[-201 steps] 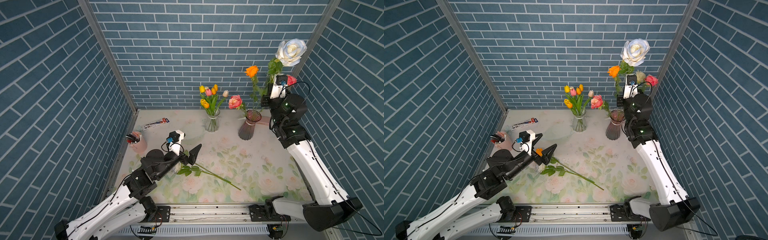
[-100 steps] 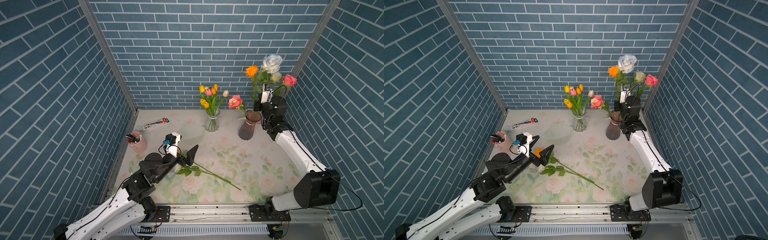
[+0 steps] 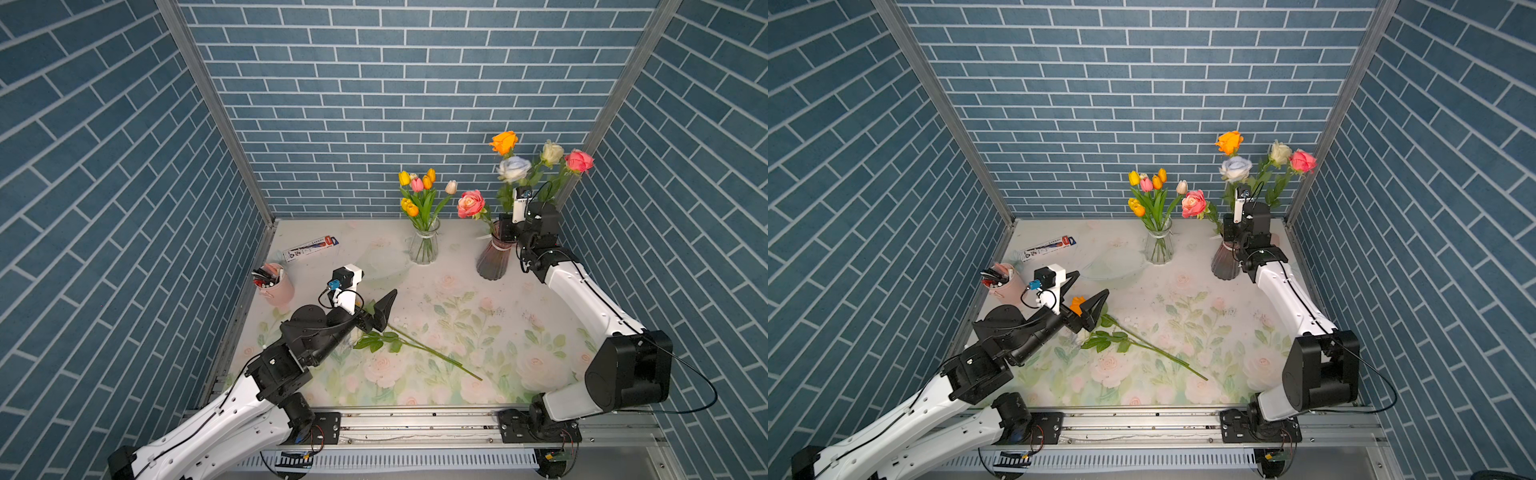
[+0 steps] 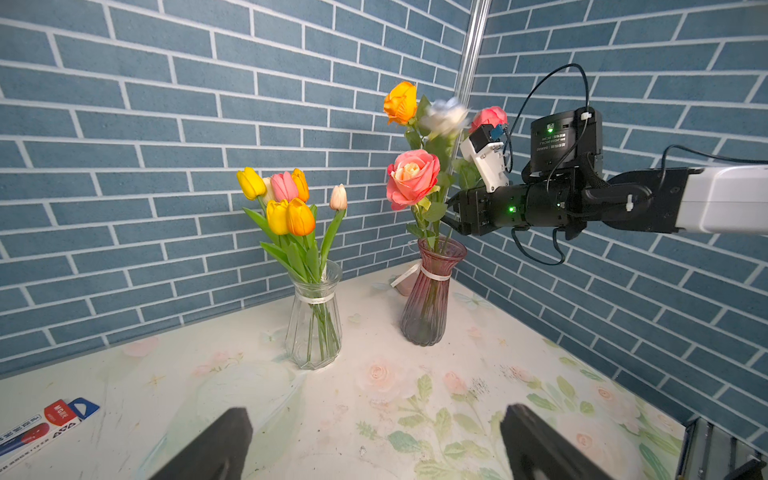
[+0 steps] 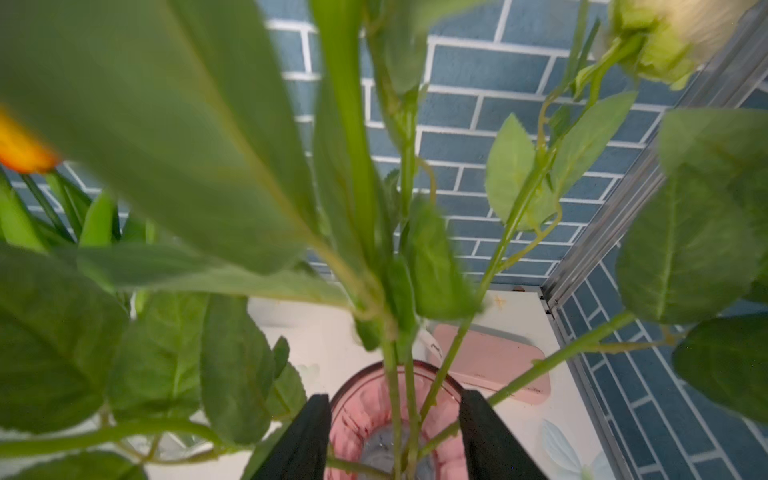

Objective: Arrange the flowers in different vases according to their variety
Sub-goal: Insert the flower into the vase, then pick up the flower at the center of the board.

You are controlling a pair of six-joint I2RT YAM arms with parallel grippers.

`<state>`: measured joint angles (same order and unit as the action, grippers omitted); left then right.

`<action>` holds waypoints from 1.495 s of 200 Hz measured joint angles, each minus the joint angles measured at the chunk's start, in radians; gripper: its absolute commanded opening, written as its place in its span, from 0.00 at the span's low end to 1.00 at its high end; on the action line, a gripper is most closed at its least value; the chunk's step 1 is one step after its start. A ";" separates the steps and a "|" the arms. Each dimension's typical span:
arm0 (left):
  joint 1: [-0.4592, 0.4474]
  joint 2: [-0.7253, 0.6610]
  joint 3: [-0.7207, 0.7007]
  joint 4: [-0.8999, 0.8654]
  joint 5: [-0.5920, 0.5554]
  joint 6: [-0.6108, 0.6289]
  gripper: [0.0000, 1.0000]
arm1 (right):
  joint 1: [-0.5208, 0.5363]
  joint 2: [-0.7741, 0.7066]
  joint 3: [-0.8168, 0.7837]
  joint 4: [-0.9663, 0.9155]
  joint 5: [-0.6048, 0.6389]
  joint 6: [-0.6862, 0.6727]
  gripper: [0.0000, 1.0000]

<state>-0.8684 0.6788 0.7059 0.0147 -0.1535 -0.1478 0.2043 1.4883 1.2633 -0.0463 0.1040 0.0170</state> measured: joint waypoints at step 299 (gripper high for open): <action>0.000 -0.025 0.137 -0.494 -0.181 -0.351 1.00 | 0.823 0.246 -0.143 -0.259 -0.183 0.008 0.53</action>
<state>-0.8684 0.6540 0.8433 -0.4797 -0.3344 -0.4992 1.0275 1.7348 1.1206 -0.3050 -0.0795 0.0250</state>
